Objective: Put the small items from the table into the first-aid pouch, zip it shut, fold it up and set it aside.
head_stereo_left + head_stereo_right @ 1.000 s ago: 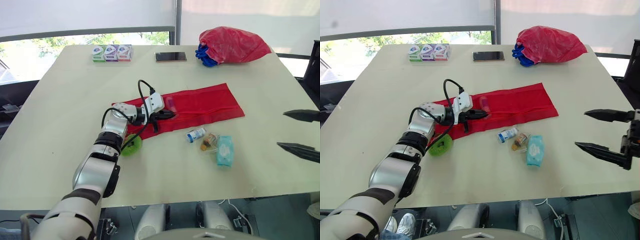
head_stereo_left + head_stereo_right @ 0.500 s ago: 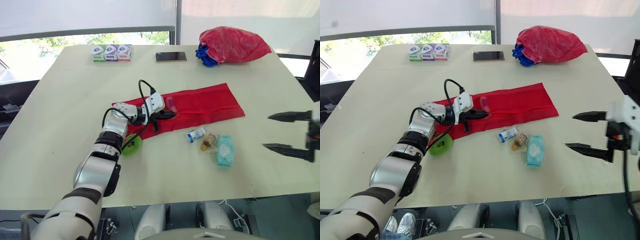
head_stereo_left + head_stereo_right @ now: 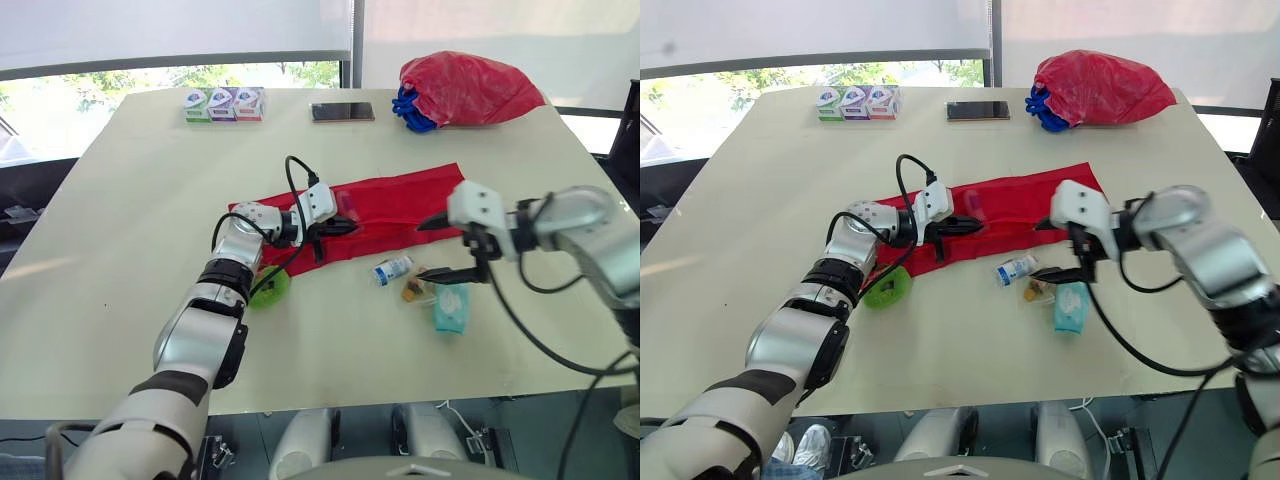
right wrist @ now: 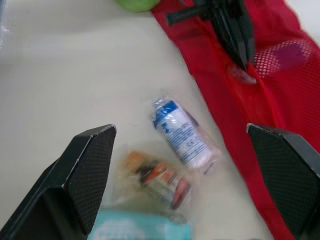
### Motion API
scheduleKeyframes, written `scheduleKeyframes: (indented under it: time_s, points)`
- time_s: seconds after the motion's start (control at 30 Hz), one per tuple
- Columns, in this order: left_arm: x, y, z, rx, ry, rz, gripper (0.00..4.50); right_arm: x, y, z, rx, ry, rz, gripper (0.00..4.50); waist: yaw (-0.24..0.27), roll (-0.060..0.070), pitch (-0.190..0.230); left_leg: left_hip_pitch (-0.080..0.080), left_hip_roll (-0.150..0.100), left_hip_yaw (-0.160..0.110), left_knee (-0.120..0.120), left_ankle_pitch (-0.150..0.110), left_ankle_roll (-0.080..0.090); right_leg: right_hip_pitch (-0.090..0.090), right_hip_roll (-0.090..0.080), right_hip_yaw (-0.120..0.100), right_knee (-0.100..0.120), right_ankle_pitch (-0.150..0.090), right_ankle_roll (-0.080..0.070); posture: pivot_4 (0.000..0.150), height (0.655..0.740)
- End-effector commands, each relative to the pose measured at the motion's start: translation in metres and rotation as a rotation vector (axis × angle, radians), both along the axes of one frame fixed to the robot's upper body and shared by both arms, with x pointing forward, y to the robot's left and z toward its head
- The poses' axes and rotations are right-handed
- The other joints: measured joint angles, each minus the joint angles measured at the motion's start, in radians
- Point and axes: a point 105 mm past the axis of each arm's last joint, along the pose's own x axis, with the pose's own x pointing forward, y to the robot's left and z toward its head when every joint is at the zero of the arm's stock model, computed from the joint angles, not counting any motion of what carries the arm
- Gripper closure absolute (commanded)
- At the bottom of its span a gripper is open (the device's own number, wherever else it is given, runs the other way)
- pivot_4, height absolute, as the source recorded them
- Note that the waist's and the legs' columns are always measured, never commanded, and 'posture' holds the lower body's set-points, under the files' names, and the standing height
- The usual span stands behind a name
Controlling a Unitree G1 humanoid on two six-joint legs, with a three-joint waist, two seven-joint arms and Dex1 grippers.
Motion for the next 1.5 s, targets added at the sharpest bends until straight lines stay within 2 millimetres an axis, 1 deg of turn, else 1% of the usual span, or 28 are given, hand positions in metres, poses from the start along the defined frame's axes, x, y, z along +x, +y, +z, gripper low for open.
scheduleKeyframes:
  time_s: [0.03, 0.1, 0.17, 0.27, 0.33, 0.47, 0.6, 0.73, 0.77, 0.8, 0.87, 0.9, 0.93, 0.97, 1.03, 1.07, 1.17, 1.27, 1.33, 1.47, 1.5]
  points:
    - [0.003, -0.002, 0.010, -0.018, -0.041, 0.000, 4.50, 0.015, 0.010, 0.001, -0.062, -0.064, 0.018, 0.03, -0.005, 0.000, 0.000, -0.001, 0.000, 0.000, 0.000, 0.000, 0.000, -0.001, 0.000, 0.000, 0.000, 0.000, 0.000, 0.150, 0.7400]
    - [0.001, -0.002, 0.007, -0.015, -0.034, -0.006, 4.50, 0.024, 0.013, -0.003, -0.129, -0.074, 0.011, 0.03, -0.004, 0.000, 0.000, -0.003, -0.001, -0.001, 0.001, 0.000, 0.000, -0.003, 0.000, -0.001, 0.000, 0.000, 0.000, 0.150, 0.7400]
    - [0.000, -0.002, 0.005, -0.013, -0.029, -0.008, 4.50, 0.029, 0.015, -0.005, -0.185, -0.072, 0.012, 0.03, -0.007, 0.000, 0.000, -0.003, -0.001, 0.001, 0.002, 0.000, 0.000, -0.004, 0.000, 0.001, 0.001, 0.000, 0.000, 0.150, 0.7400]
    - [0.000, -0.002, 0.005, -0.014, -0.027, -0.005, 4.50, 0.034, 0.020, -0.009, -0.229, -0.087, 0.027, 0.03, -0.008, 0.000, 0.000, -0.003, -0.001, 0.000, 0.002, 0.001, -0.001, -0.004, 0.000, 0.000, 0.002, 0.000, 0.000, 0.150, 0.7400]
    - [0.000, -0.002, 0.005, -0.015, -0.027, -0.004, 4.50, 0.041, 0.026, -0.012, -0.254, -0.118, 0.018, 0.03, -0.008, 0.000, 0.000, -0.003, -0.001, 0.000, 0.001, 0.001, -0.001, -0.005, 0.000, 0.000, 0.002, 0.000, 0.000, 0.150, 0.7400]
    - [0.000, -0.004, 0.005, -0.021, -0.027, -0.006, 4.50, 0.040, 0.029, -0.024, -0.331, -0.114, 0.067, 0.03, -0.007, 0.001, 0.000, -0.004, -0.001, 0.000, 0.001, 0.001, -0.001, -0.005, 0.000, 0.000, 0.002, 0.000, 0.000, 0.150, 0.7400]
    - [0.000, -0.003, 0.005, -0.020, -0.026, -0.003, 4.50, 0.043, 0.032, -0.027, -0.349, -0.128, 0.067, 0.03, -0.008, 0.001, 0.000, -0.004, -0.001, 0.000, 0.002, 0.001, -0.001, -0.005, 0.000, 0.000, 0.002, 0.000, 0.000, 0.150, 0.7400]
    - [0.001, -0.003, 0.006, -0.022, -0.026, 0.000, 4.50, 0.041, 0.033, -0.031, -0.349, -0.110, 0.077, 0.03, -0.008, 0.001, 0.000, -0.004, -0.001, 0.000, 0.002, 0.001, -0.001, -0.006, 0.000, 0.000, 0.003, 0.000, 0.000, 0.150, 0.7400]
    - [0.001, -0.003, 0.006, -0.022, -0.026, 0.000, 4.50, 0.040, 0.034, -0.030, -0.335, -0.103, 0.076, 0.57, -0.008, 0.001, 0.000, -0.004, -0.001, 0.001, 0.001, 0.001, -0.001, -0.006, 0.000, 0.000, 0.003, 0.000, 0.000, 0.150, 0.7400]
    - [0.001, -0.003, 0.006, -0.021, -0.025, 0.001, 4.50, 0.039, 0.035, -0.028, -0.322, -0.099, 0.077, 0.76, -0.009, 0.001, 0.000, -0.004, -0.001, 0.001, 0.002, 0.001, -0.001, -0.006, 0.000, 0.000, 0.003, 0.000, 0.000, 0.150, 0.7400]
    - [0.001, -0.003, 0.006, -0.021, -0.025, 0.001, 4.50, 0.038, 0.037, -0.024, -0.298, -0.095, 0.069, 1.66, -0.008, 0.001, 0.000, -0.004, -0.001, 0.001, 0.001, 0.001, -0.001, -0.006, 0.000, 0.000, 0.003, 0.000, 0.000, 0.150, 0.7400]
    - [0.001, -0.003, 0.006, -0.022, -0.026, 0.000, 4.50, 0.038, 0.037, -0.022, -0.290, -0.093, 0.064, 2.01, -0.008, 0.001, 0.000, -0.004, -0.001, 0.000, 0.001, 0.001, -0.001, -0.006, 0.000, 0.000, 0.003, 0.000, 0.000, 0.150, 0.7400]
    - [0.001, -0.003, 0.006, -0.023, -0.026, -0.001, 4.50, 0.038, 0.036, -0.020, -0.282, -0.089, 0.057, 2.59, -0.008, 0.001, 0.000, -0.004, -0.001, 0.000, 0.001, 0.001, -0.001, -0.006, 0.000, 0.000, 0.003, 0.001, 0.000, 0.150, 0.7400]
    - [0.001, -0.003, 0.006, -0.026, -0.026, -0.001, 4.50, 0.038, 0.036, -0.017, -0.269, -0.083, 0.046, 3.00, -0.008, 0.001, 0.000, -0.004, -0.001, 0.001, 0.001, 0.001, -0.001, -0.006, 0.000, 0.000, 0.003, 0.001, 0.000, 0.150, 0.7400]
    - [0.001, -0.004, 0.007, -0.030, -0.026, 0.000, 4.50, 0.037, 0.034, -0.012, -0.232, -0.060, 0.020, 4.06, -0.008, 0.001, 0.000, -0.004, -0.001, 0.001, 0.001, 0.001, -0.001, -0.006, 0.000, 0.000, 0.003, 0.001, 0.000, 0.150, 0.7400]
    - [0.001, -0.004, 0.007, -0.032, -0.026, 0.001, 4.50, 0.036, 0.034, -0.010, -0.211, -0.045, 0.007, 4.42, -0.008, 0.001, 0.000, -0.004, -0.001, 0.001, 0.002, 0.001, -0.001, -0.006, 0.000, 0.000, 0.003, 0.001, 0.000, 0.150, 0.7400]
    - [0.001, -0.005, 0.008, -0.035, -0.025, 0.002, 4.50, 0.035, 0.028, -0.007, -0.164, -0.006, -0.038, 4.47, -0.008, 0.001, 0.000, -0.004, -0.001, 0.000, 0.001, 0.001, -0.001, -0.006, 0.000, 0.000, 0.003, 0.001, 0.000, 0.150, 0.7400]
    - [0.001, -0.005, 0.007, -0.037, -0.024, 0.001, 4.50, 0.035, 0.017, -0.008, -0.148, 0.016, -0.083, 4.47, -0.006, 0.001, 0.000, -0.004, -0.001, 0.000, 0.002, 0.001, -0.001, -0.006, -0.001, 0.000, 0.003, 0.001, 0.000, 0.150, 0.7400]
    - [0.001, -0.005, 0.007, -0.039, -0.022, 0.000, 4.50, 0.036, 0.009, -0.009, -0.156, 0.002, -0.096, 4.47, -0.005, 0.001, 0.000, -0.004, -0.002, 0.000, 0.002, 0.001, -0.001, -0.006, -0.001, 0.000, 0.003, 0.001, 0.000, 0.150, 0.7400]
    - [0.000, -0.005, 0.005, -0.039, -0.018, -0.002, 4.50, 0.038, 0.003, -0.011, -0.194, -0.049, -0.051, 4.47, -0.008, 0.001, 0.000, -0.004, -0.002, 0.001, 0.002, 0.001, -0.001, -0.006, -0.001, 0.000, 0.003, 0.001, 0.000, 0.150, 0.7400]
    - [0.000, -0.005, 0.005, -0.039, -0.018, -0.003, 4.50, 0.037, 0.003, -0.012, -0.200, -0.056, -0.031, 4.23, -0.009, 0.001, 0.000, -0.004, -0.002, 0.001, 0.002, 0.001, -0.001, -0.006, -0.001, 0.000, 0.003, 0.001, 0.000, 0.150, 0.7400]
